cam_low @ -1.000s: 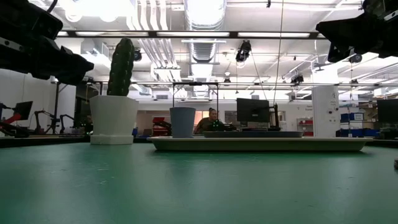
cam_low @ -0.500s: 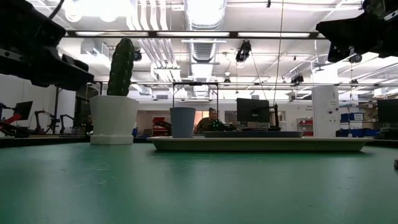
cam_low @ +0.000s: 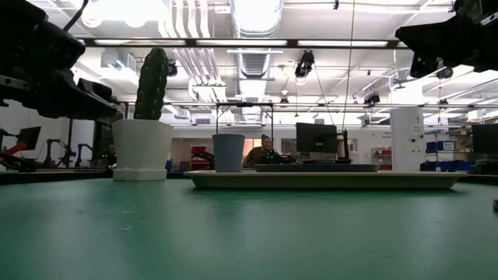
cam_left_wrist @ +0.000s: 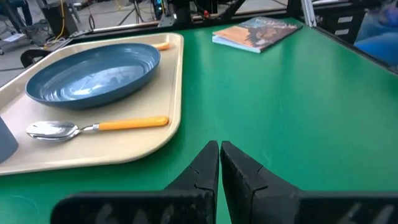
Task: Pick and place plate/cup/fork/spoon on tray
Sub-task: Return to Home Position
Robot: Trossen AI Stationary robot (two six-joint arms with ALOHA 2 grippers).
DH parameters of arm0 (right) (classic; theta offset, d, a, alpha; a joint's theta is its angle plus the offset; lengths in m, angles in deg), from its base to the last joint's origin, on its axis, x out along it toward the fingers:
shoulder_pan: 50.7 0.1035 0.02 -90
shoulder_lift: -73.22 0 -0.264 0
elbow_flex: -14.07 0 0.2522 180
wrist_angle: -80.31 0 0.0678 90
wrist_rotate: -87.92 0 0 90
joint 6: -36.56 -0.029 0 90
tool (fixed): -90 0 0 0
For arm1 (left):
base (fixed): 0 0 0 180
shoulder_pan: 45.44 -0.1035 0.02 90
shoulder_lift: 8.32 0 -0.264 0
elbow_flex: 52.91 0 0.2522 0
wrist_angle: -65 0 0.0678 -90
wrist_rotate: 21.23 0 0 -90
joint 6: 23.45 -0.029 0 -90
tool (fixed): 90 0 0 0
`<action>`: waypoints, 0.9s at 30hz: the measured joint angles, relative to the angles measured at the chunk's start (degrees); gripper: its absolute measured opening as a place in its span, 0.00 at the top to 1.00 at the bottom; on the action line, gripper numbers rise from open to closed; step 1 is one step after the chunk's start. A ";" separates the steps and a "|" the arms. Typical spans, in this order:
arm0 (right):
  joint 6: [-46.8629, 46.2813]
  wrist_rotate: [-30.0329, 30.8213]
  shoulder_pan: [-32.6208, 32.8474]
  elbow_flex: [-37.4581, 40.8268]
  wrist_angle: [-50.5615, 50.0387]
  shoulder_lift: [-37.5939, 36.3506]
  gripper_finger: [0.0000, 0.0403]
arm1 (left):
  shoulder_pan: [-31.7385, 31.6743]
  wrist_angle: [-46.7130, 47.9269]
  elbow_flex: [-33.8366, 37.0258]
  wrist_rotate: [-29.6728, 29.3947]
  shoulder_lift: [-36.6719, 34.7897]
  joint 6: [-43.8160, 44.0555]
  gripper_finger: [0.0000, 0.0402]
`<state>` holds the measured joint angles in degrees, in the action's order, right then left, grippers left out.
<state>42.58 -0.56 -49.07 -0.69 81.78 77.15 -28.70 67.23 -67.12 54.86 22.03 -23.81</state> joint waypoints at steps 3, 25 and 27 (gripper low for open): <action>0.00 0.00 0.00 0.00 0.01 0.00 0.98 | 0.02 0.00 0.00 -0.01 0.74 0.00 1.00; 0.00 0.02 0.00 0.00 0.00 0.00 0.98 | 0.02 0.04 0.00 0.00 6.81 -0.02 1.00; -0.02 0.00 0.00 0.00 0.00 0.00 0.98 | 0.00 0.03 0.00 0.00 7.35 -0.02 1.00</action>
<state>42.56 -0.56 -49.07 -0.69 81.78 77.15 -28.71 67.26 -67.12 54.86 29.38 -23.83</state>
